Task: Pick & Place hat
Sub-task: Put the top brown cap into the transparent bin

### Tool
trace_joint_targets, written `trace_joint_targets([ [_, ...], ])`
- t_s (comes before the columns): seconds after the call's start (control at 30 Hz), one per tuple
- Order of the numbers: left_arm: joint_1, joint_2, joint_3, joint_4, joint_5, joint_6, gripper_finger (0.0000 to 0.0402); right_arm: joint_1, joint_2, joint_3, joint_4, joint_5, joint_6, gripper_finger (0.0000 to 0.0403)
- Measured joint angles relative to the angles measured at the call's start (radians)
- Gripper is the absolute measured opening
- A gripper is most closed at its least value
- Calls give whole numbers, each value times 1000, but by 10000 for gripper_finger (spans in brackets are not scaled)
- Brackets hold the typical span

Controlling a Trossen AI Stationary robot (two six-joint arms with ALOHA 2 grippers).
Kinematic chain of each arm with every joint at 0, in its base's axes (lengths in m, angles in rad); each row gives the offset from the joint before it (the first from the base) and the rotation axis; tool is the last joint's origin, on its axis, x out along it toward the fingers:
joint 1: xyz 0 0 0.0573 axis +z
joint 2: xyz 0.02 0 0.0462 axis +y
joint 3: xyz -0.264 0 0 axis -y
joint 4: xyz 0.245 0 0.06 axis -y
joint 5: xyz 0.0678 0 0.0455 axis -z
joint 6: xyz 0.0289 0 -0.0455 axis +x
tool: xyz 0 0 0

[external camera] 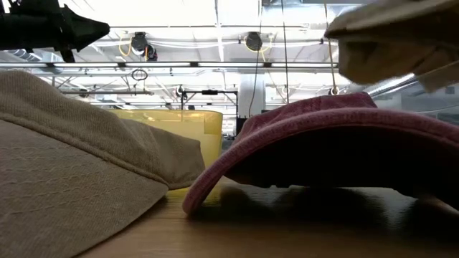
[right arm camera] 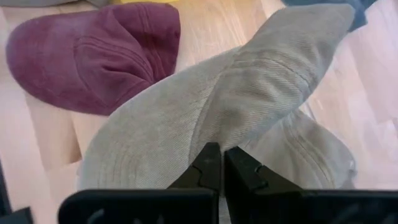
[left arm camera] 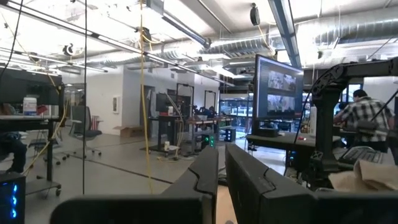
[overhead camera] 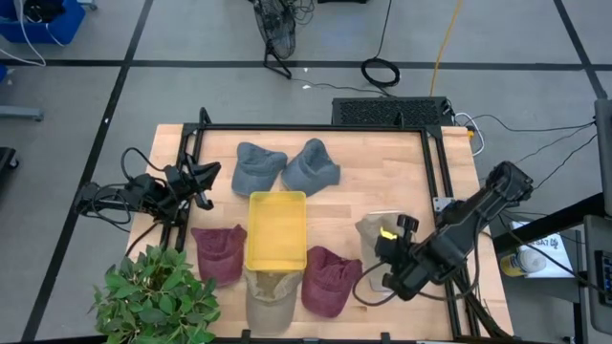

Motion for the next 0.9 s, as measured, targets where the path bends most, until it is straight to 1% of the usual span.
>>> trace_joint_targets([
  [0.17, 0, 0, 0, 0, 0, 0, 37, 8, 0, -85, 18, 1, 43, 0],
  [0.5, 0, 0, 0, -1, 0, 3, 37, 9, 0, -191, 40, -7, 127, 0],
  [0.7, 0, 0, 0, -3, -1, 2, 37, 26, -1, -231, 45, -37, 161, 0],
  [0.9, 0, 0, 0, -5, -1, 2, 37, 27, -1, -296, 103, -112, 171, 0],
])
